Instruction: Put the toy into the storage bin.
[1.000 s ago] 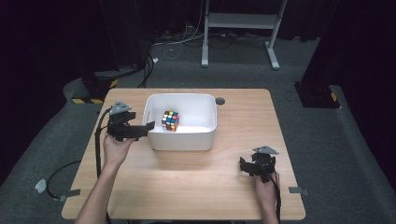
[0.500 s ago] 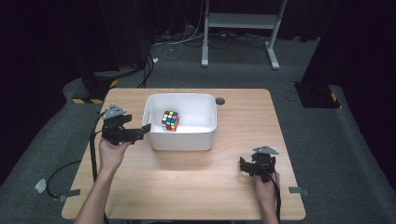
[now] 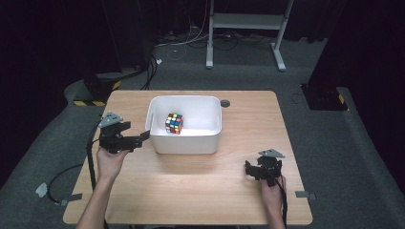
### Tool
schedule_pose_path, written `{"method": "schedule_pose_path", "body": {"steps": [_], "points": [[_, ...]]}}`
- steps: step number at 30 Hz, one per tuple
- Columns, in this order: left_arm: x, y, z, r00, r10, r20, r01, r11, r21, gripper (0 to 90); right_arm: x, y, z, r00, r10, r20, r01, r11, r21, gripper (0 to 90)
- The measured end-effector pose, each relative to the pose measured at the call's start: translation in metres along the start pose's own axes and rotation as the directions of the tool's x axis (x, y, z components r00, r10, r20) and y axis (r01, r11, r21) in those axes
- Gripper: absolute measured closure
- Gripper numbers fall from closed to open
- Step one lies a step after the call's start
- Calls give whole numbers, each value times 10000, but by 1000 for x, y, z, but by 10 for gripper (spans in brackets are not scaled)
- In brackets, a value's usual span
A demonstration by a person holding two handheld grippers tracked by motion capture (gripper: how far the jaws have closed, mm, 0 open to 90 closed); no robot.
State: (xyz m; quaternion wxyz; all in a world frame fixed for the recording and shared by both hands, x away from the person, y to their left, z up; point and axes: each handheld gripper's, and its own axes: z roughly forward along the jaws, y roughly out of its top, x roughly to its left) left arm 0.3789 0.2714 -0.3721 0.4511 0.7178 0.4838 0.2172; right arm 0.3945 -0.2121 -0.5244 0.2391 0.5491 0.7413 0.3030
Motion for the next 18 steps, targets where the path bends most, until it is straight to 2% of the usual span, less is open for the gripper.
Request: {"method": "schedule_pose_path", "body": {"steps": [18], "points": [[-2, -13, -8, 9999, -53, 128, 54, 9999, -118, 130, 0, 0, 0, 10000, 5, 3, -5, 10000, 0, 145]]}}
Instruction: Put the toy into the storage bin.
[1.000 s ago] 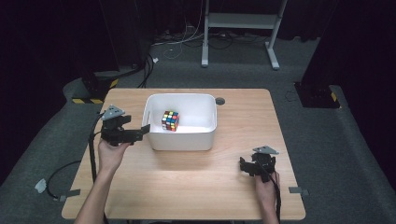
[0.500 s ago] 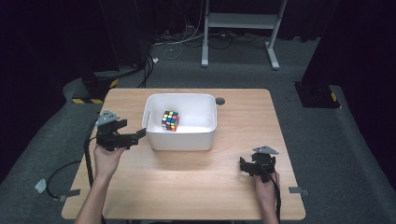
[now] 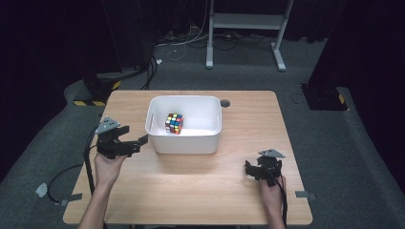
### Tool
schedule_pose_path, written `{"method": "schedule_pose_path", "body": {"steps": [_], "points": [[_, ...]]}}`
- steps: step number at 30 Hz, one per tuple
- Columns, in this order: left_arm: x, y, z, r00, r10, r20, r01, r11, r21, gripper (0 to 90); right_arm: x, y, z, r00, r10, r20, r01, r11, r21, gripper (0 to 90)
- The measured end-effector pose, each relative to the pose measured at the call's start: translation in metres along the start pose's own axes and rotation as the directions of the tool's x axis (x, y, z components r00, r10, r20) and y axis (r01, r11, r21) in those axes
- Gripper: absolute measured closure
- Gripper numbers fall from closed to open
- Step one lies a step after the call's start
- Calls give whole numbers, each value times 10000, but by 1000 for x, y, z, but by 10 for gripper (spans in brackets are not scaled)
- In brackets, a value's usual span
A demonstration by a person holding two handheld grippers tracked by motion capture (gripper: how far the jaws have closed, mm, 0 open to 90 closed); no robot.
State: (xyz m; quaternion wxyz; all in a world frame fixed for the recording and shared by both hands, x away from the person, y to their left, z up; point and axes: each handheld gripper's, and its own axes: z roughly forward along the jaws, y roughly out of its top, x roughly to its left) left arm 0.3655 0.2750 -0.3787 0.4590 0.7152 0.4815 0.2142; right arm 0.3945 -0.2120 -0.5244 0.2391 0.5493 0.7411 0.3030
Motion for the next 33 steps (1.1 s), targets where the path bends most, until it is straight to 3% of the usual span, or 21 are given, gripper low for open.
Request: {"method": "schedule_pose_path", "body": {"steps": [33], "points": [[0, -25, -10, 9997, -226, -45, 226, 9997, -50, 130, 0, 0, 0, 10000, 6, 10, -6, 10000, -3, 145]]}}
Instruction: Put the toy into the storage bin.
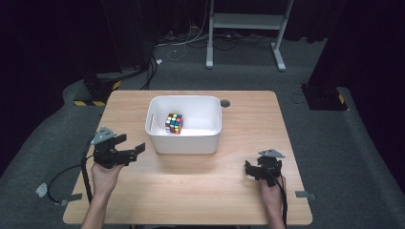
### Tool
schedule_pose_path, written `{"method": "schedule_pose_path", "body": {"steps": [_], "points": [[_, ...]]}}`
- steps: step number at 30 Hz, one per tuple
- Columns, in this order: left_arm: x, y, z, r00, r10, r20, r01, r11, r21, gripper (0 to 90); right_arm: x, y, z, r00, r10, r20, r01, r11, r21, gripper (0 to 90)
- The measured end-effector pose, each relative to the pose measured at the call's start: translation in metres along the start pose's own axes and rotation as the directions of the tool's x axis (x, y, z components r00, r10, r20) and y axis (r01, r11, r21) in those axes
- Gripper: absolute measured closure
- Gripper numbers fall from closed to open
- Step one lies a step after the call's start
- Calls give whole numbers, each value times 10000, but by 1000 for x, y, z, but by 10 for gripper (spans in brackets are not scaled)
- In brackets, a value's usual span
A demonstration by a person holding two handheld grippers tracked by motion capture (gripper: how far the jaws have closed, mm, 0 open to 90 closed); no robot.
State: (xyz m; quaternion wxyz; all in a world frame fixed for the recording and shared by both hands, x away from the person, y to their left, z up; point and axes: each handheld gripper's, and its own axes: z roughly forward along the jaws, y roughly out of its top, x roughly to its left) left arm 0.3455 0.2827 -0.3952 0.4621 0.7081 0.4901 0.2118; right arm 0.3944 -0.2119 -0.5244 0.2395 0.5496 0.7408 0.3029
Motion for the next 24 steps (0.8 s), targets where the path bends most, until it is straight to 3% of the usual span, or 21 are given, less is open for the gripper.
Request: {"method": "schedule_pose_path", "body": {"steps": [24], "points": [[0, -14, 1, 9999, 38, 149, -40, 9999, 136, 132, 0, 0, 0, 10000, -2, 0, 2, 10000, 2, 145]]}}
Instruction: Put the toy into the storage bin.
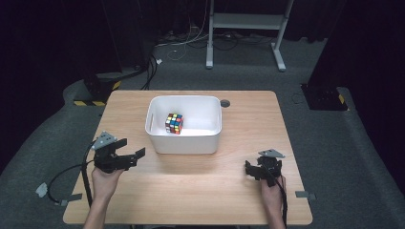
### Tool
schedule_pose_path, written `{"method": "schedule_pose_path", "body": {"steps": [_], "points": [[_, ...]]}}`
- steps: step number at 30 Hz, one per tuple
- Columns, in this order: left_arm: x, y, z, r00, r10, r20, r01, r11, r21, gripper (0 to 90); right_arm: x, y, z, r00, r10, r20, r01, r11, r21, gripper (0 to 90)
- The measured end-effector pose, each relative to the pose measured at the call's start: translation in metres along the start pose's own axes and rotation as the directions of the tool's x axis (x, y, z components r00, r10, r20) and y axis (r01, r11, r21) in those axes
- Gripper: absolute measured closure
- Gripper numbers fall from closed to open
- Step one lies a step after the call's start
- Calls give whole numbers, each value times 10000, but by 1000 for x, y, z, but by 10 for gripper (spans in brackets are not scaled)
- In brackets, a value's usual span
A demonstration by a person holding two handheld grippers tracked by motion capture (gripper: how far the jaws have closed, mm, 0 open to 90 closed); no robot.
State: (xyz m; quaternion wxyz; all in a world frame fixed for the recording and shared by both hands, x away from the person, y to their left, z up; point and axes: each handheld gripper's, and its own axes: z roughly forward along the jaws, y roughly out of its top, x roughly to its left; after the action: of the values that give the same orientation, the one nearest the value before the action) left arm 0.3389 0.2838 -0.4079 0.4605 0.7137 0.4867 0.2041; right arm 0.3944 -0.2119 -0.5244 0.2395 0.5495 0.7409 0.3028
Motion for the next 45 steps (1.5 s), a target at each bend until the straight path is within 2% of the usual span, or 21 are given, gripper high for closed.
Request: {"method": "schedule_pose_path", "body": {"steps": [8, 14, 37, 45], "points": [[0, -5, 2, 10000, -48, 21, 48, 9999, 91, 134, 0, 0, 0, 10000, -10, -6, 10, 10000, -3, 145], [-2, -9, 4, 9999, 6, -111, -5, 9999, 146, 134, 0, 0, 0, 10000, -12, -12, 12, 10000, -1, 145], [-6, -20, 8, 10000, 0, -8, 0, 9998, 222, 135, 0, 0, 0, 10000, -36, -18, 36, 10000, -10, 145], [-9, -24, 12, 9999, -70, 157, 67, 9998, 206, 137, 0, 0, 0, 10000, -27, -26, 27, 10000, -5, 145]]}}
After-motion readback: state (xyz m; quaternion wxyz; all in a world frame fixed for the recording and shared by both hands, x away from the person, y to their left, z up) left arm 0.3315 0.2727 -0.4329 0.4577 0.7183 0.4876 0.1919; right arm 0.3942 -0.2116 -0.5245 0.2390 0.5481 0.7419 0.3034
